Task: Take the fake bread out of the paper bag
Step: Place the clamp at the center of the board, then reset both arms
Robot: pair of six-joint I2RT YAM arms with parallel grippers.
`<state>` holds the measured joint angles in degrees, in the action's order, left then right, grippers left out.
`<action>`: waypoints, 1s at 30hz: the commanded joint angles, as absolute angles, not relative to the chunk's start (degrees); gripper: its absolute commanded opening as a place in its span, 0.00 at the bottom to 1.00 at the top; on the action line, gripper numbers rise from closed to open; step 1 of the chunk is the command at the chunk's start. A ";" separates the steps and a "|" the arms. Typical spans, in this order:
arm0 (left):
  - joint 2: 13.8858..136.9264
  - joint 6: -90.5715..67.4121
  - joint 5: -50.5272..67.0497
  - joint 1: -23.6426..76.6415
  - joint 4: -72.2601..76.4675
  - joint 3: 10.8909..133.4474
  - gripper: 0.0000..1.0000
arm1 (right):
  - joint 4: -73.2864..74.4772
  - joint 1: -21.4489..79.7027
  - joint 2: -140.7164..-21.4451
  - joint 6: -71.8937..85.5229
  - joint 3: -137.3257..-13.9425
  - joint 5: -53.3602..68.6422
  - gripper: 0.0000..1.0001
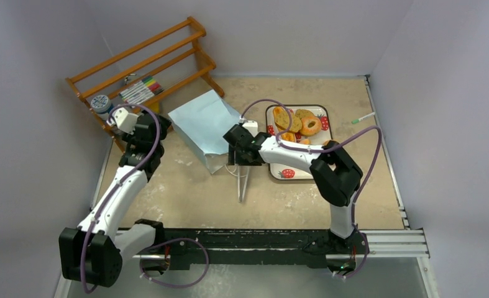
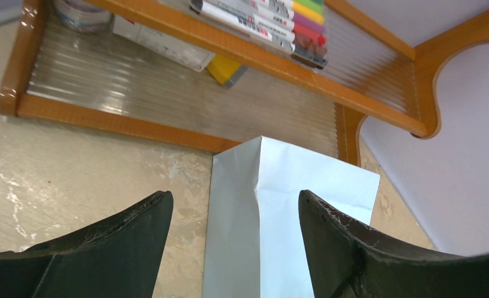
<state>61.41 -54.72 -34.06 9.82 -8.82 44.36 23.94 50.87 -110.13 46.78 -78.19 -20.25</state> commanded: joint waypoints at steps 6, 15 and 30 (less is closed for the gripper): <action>52.72 -48.45 -38.14 9.85 -12.56 44.88 0.74 | 25.17 54.13 -103.02 43.43 -80.30 -26.61 1.00; 46.47 -43.79 -41.82 9.85 -15.98 47.91 0.74 | 31.10 56.06 -94.35 47.60 -84.54 -33.69 1.00; 42.14 -32.29 -45.95 9.89 -13.23 46.76 0.74 | 53.38 48.44 -88.96 65.00 -89.55 -60.26 1.00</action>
<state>43.55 -37.10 -43.42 9.82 -15.92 45.87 44.49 49.67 -91.11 57.41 -89.86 -51.24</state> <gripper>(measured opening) 0.739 0.998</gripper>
